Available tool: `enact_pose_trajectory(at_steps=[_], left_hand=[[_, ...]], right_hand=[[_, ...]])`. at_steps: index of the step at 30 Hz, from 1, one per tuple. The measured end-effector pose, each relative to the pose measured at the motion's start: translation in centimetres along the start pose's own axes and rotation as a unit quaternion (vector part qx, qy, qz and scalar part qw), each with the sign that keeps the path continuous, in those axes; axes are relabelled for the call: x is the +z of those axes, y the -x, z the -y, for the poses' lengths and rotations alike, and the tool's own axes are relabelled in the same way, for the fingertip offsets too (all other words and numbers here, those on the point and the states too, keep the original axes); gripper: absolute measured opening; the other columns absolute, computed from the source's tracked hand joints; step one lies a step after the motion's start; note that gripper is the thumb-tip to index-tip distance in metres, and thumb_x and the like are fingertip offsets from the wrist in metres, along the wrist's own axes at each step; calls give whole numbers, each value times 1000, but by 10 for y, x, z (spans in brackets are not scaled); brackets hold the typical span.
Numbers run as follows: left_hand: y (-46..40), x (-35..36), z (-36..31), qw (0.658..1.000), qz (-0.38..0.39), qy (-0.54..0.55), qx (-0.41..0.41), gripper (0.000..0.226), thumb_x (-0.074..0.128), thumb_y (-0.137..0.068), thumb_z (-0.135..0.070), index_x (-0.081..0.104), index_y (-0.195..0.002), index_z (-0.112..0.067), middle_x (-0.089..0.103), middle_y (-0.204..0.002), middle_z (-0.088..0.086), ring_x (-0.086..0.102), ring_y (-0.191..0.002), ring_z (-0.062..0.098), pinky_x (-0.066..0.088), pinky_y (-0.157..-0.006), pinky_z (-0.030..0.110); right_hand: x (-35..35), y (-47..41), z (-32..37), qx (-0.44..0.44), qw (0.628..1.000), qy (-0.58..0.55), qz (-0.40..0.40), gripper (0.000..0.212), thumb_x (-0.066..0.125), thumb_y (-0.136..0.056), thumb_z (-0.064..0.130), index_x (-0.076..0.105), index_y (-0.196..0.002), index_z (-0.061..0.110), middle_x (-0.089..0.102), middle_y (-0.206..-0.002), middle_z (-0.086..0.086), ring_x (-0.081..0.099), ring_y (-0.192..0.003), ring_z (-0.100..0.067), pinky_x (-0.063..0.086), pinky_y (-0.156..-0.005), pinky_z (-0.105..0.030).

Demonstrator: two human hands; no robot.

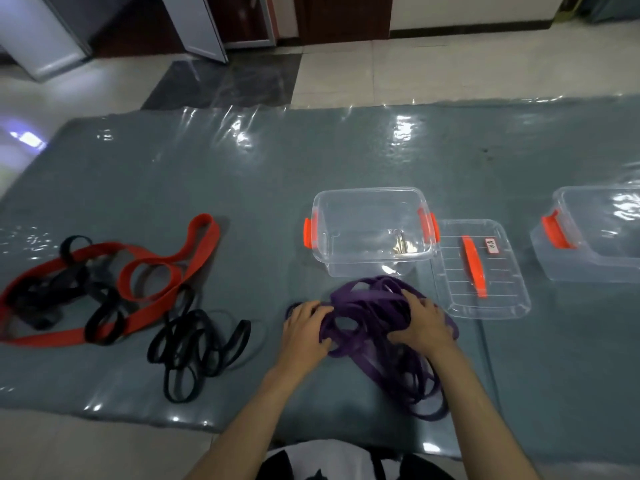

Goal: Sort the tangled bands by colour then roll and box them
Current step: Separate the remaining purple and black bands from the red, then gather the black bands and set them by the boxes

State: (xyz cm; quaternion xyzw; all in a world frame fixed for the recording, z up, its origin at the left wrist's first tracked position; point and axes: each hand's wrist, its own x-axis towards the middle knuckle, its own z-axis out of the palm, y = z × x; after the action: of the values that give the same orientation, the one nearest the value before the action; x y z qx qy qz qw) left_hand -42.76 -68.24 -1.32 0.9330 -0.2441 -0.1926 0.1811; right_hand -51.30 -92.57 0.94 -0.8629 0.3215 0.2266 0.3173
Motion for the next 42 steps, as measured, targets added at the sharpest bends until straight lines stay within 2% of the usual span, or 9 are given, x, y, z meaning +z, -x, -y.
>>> enact_pose_trajectory(at_steps=[3,12,21,24,30,34,37,40,42], left_hand=[[4,-5,3,999,31,-40,8,61,71,-96,-30,48,-152,-28,39,-158,-5,28,-153,18,28,-120,36],[29,-38,53,989,-11,-147,-27,51,62,-96,-25,54,-146,-27,49,-147,0,41,-142,21,35,-112,35],[49,-81,176,984,-45,-80,-155,42,60,-100,-30,56,-141,-28,45,-153,-2,41,-141,23,39,-112,40],[50,-98,229,980,-49,-60,-182,52,62,-99,-34,48,-149,-28,38,-159,2,38,-145,28,39,-115,46],[58,-115,317,980,56,-4,-192,89,73,-94,-48,19,-165,-42,4,-175,13,25,-156,38,31,-123,51],[62,-114,349,988,78,51,-120,81,73,-94,-46,30,-163,-42,37,-163,7,45,-146,31,43,-115,46],[58,-115,359,986,75,122,-90,79,77,-93,-29,39,-162,-33,49,-154,10,50,-141,30,44,-114,42],[54,-114,360,944,115,288,-108,74,72,-96,-8,40,-161,-20,59,-149,9,57,-138,24,46,-113,33],[53,-111,358,925,152,332,-106,70,66,-101,-7,36,-162,-25,66,-136,5,63,-124,17,51,-98,16]], right_hand=[[-1,4,9,-62,998,-12,-24,92,84,-86,37,33,-162,29,34,-164,-9,30,-152,-34,38,-118,-58],[38,15,69,-205,975,-20,-80,40,70,-98,25,64,-138,20,62,-137,-1,53,-131,-24,47,-111,-41],[118,8,160,-237,971,11,11,31,72,-96,22,71,-126,20,73,-116,-3,69,-104,-19,54,-97,-39],[153,6,191,-200,978,29,42,43,71,-97,22,62,-139,19,68,-130,-9,65,-121,-28,49,-104,-35],[240,24,256,-100,986,-18,132,89,70,-100,32,14,-168,18,41,-160,-15,47,-144,-31,38,-117,-34],[274,30,288,-96,979,-51,170,112,78,-93,40,-6,-167,34,8,-173,-6,27,-157,-28,30,-124,-36],[287,28,311,-71,987,-66,127,122,86,-83,46,-1,-168,34,10,-171,-12,32,-155,-30,31,-124,-35],[299,30,325,-60,992,-77,85,134,92,-67,57,5,-167,36,9,-169,-14,34,-154,-29,34,-121,-34],[309,31,334,-76,994,-60,57,140,86,-55,70,7,-166,38,1,-171,-10,25,-158,-30,36,-121,-40]])
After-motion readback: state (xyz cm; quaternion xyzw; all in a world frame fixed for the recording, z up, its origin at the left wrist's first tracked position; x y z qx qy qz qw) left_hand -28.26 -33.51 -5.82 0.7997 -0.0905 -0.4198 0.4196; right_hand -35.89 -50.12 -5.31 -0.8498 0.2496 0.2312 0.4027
